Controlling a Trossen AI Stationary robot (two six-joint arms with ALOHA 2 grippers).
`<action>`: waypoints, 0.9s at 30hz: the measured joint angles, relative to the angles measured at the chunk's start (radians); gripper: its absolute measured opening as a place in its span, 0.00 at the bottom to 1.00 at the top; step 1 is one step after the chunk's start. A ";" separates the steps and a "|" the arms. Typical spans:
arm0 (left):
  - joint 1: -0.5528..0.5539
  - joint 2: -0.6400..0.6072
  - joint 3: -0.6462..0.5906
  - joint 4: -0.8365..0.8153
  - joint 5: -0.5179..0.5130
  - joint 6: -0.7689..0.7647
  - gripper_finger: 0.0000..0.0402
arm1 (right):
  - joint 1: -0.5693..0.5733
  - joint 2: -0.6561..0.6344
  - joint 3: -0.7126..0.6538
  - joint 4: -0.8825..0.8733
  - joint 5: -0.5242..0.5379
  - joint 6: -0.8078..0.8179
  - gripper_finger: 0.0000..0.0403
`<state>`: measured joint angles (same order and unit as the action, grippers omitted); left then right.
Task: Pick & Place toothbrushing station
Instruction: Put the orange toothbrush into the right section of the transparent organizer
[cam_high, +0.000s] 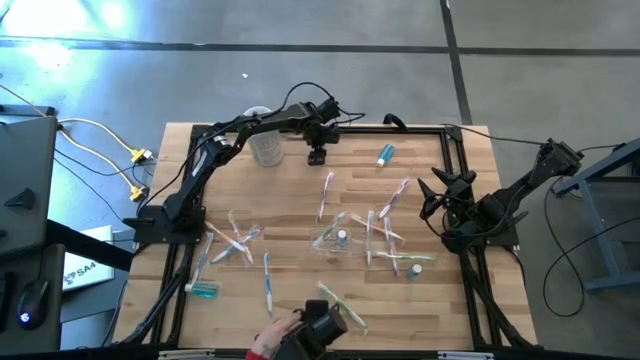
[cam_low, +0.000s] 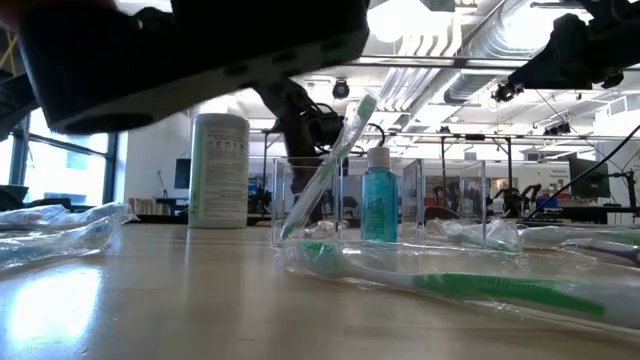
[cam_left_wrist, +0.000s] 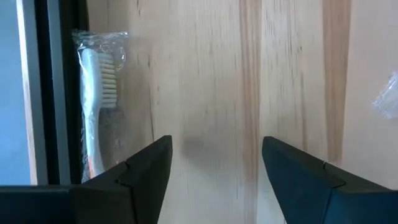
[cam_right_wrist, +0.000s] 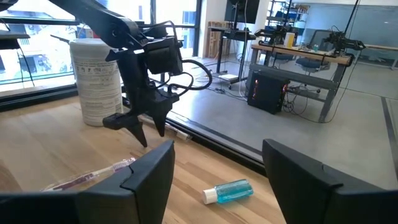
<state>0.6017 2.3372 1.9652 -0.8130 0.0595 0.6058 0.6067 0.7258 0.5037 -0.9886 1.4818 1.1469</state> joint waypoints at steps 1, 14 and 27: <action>-0.001 -0.004 0.000 -0.004 -0.005 -0.001 0.61 | 0.000 0.000 0.000 0.000 0.000 0.000 0.59; 0.021 -0.044 0.002 0.077 -0.066 0.015 0.61 | 0.000 0.000 0.000 0.000 0.000 0.000 0.59; 0.116 -0.044 0.002 0.079 0.005 -0.143 0.61 | 0.000 0.031 0.000 0.000 0.003 0.000 0.59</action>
<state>0.7178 2.2929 1.9671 -0.7338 0.0642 0.4632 0.6064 0.7566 0.5037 -0.9886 1.4851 1.1469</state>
